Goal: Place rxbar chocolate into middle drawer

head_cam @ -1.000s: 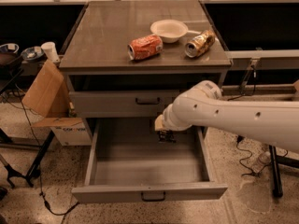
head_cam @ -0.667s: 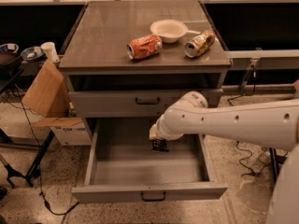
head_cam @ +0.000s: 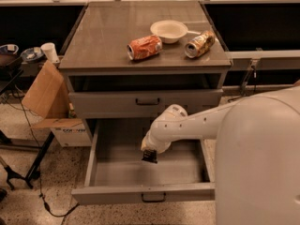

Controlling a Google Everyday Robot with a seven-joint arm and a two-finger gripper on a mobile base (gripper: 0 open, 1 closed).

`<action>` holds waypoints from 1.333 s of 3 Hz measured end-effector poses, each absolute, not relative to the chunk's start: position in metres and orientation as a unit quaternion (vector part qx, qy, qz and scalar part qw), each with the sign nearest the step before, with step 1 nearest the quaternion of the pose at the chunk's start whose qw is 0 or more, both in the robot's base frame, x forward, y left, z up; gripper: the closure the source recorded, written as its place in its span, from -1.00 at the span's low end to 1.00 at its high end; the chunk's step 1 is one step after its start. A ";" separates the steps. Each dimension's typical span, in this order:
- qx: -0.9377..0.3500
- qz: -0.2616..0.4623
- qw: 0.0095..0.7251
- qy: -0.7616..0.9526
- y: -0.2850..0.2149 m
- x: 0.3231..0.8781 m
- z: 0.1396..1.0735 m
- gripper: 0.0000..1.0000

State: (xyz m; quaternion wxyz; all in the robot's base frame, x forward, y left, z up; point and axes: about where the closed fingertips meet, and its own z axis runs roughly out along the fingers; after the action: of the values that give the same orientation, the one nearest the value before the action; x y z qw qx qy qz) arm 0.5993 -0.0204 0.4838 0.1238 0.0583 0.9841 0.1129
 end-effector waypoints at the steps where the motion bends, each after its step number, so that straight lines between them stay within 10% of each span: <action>1: 0.077 0.116 0.103 0.985 -0.020 0.593 0.446 1.00; 4: 0.118 0.140 0.069 0.981 -0.026 0.591 0.386 -0.31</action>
Offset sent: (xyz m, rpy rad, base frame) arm -0.0217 -0.0050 -0.1096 0.0846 0.1335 -0.0735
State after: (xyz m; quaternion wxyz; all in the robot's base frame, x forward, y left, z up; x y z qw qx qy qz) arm 0.5910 -0.0264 0.3864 0.0689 0.1176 0.9807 0.1403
